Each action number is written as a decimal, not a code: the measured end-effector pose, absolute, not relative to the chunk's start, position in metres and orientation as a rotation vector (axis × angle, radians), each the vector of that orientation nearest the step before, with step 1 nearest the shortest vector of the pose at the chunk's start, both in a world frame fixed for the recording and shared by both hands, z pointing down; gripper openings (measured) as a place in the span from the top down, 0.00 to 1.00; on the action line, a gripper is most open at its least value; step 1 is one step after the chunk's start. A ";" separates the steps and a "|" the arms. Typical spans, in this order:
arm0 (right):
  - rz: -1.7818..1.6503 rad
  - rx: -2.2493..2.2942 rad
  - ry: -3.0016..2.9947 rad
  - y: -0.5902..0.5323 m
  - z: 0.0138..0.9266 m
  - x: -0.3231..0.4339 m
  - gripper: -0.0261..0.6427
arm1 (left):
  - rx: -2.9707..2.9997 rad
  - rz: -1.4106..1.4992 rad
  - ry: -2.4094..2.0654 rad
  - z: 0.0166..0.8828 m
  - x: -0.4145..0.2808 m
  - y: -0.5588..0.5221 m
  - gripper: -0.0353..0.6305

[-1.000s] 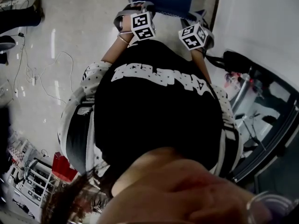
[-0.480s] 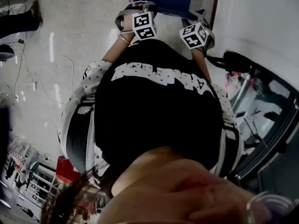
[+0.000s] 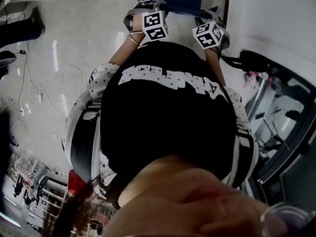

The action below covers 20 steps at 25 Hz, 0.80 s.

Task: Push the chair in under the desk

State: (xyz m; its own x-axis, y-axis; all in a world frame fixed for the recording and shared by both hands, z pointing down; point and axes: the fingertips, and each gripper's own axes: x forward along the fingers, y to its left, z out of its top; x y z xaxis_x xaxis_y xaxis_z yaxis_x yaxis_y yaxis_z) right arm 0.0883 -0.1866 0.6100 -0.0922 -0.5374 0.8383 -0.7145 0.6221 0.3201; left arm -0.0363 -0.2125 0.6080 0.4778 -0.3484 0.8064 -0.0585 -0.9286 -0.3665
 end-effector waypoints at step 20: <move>0.165 0.975 -1.796 -0.216 0.596 0.083 0.71 | -2.420 -1.473 0.400 0.595 -0.041 -0.242 0.74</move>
